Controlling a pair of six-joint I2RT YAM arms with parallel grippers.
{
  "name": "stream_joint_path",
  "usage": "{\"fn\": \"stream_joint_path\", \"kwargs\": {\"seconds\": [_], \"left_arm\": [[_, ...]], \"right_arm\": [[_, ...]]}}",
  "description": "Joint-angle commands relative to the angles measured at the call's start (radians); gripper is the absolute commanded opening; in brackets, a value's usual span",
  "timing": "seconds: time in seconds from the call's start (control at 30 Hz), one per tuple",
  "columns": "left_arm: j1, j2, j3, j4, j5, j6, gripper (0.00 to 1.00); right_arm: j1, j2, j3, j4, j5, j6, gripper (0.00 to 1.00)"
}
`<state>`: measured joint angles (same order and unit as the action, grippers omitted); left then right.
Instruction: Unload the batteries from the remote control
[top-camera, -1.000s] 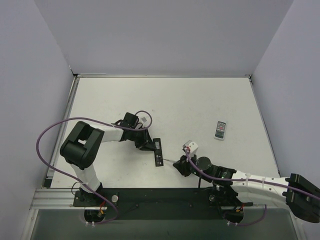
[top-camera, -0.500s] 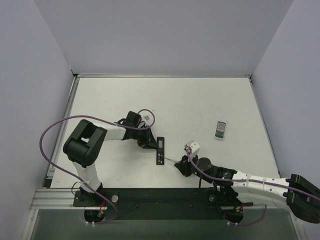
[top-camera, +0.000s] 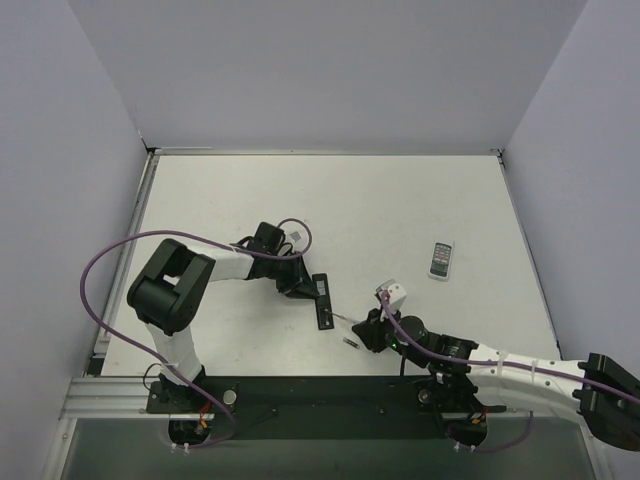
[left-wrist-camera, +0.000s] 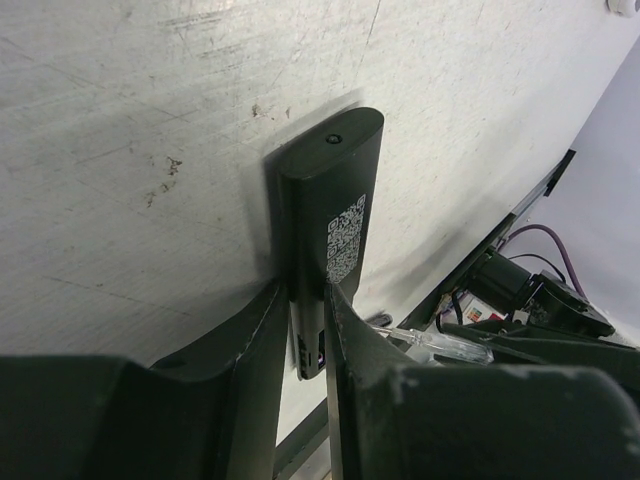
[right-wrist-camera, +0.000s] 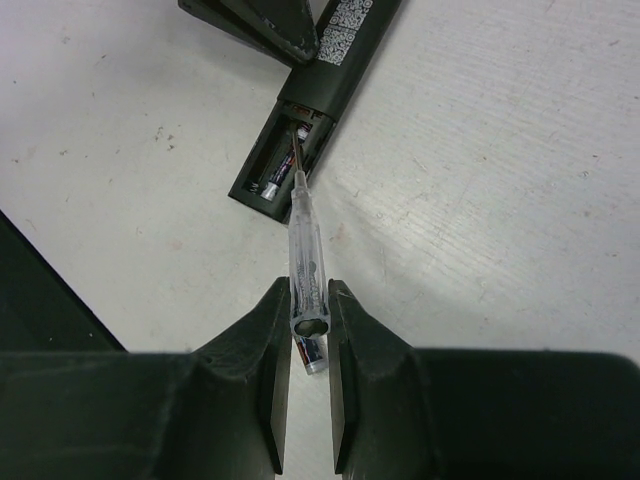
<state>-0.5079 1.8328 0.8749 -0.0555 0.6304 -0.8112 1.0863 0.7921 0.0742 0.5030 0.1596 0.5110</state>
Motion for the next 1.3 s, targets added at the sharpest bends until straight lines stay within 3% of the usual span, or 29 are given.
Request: {"fn": "stream_joint_path", "kwargs": {"seconds": [0.0, 0.3, 0.43, 0.67, 0.87, 1.27], "left_arm": [[-0.020, 0.028, 0.035, -0.076, -0.104, 0.043, 0.29], [-0.020, -0.006, 0.076, -0.118, -0.126, 0.056, 0.30], [-0.020, -0.039, 0.101, -0.127, -0.130, 0.067, 0.38], [-0.020, -0.055, 0.141, -0.190, -0.181, 0.110, 0.42], [-0.021, -0.035, 0.130, -0.164, -0.149, 0.104, 0.42], [-0.040, 0.006, 0.110, -0.115, -0.133, 0.087, 0.40]], "right_arm": [[-0.032, 0.009, 0.106, -0.116, 0.136, -0.107, 0.00], [-0.123, 0.025, 0.427, -0.498, 0.063, -0.301, 0.00], [-0.124, 0.012, 0.481, -0.677, 0.020, -0.307, 0.00], [-0.129, -0.025, 0.521, -0.705, -0.090, -0.397, 0.00], [-0.138, 0.102, 0.627, -0.744, -0.219, -0.431, 0.00], [-0.144, 0.217, 0.651, -0.658, -0.319, -0.505, 0.00]]}}
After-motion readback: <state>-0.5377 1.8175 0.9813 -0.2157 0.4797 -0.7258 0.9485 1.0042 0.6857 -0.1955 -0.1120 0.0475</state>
